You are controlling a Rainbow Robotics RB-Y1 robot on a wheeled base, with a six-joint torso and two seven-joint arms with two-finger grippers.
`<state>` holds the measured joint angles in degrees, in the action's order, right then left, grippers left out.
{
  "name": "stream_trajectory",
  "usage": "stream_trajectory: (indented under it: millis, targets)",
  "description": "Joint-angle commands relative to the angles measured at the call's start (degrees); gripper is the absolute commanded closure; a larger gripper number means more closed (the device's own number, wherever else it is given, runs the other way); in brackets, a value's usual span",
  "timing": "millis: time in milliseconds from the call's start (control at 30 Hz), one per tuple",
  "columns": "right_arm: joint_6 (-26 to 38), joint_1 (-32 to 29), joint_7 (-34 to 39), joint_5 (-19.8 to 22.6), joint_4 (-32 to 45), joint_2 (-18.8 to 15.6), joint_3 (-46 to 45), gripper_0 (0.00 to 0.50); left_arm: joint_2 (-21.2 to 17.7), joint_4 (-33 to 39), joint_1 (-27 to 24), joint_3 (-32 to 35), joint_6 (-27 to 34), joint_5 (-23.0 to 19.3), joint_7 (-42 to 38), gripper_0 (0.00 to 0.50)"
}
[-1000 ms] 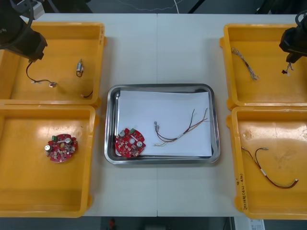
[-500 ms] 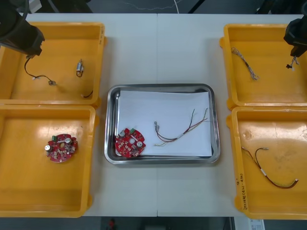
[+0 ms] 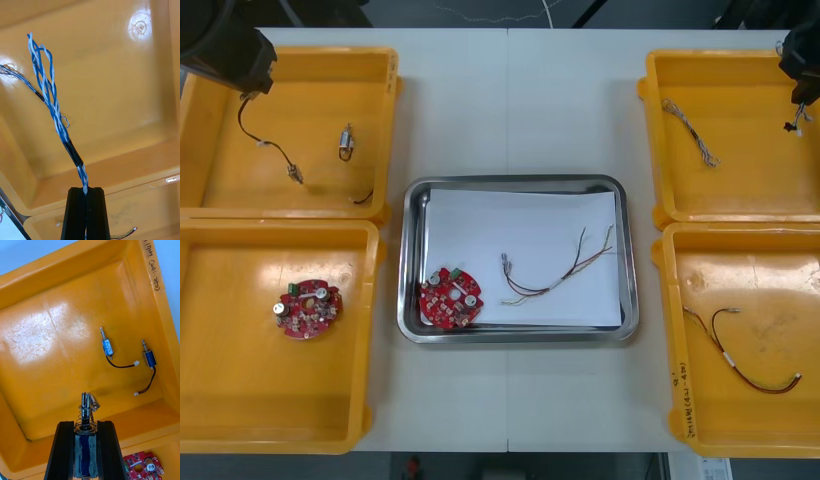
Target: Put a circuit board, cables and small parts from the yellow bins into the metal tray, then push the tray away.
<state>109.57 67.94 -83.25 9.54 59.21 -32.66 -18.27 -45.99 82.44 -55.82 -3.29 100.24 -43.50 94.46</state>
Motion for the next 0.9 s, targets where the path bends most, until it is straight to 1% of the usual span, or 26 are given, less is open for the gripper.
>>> stream_trajectory:
  millis: [33,200,400,600,700,900]
  targets:
    - [0.4,0.2,-1.5,0.5,2.3,-0.3,-0.8,0.500,0.0,1.2,-3.2,0.6,-0.8,0.7,-7.4,0.500]
    - [0.4,0.3,-1.5,-0.2,2.3,0.2,-0.8,0.500,0.0,0.4,-3.2,-1.2,-2.0,1.4,-7.4,0.500]
    - [0.4,0.2,-1.6,-0.5,2.3,0.6,-0.8,0.500,0.6,-4.4,-3.1,-2.1,-3.9,1.0,-6.6,0.500]
    - [0.4,0.2,-1.8,-0.6,2.3,0.7,-0.8,0.500,1.2,-9.2,-3.0,-6.4,-9.1,1.8,-6.6,0.500]
    - [0.4,0.3,-1.9,-0.6,2.3,0.7,-0.9,0.500,1.3,-11.0,-3.0,-7.5,-11.0,2.2,-6.5,0.500]
    - [0.4,0.3,-1.9,-0.9,2.6,0.7,-0.9,0.500,1.4,-11.2,-3.0,-7.5,-10.5,2.6,-6.4,0.500]
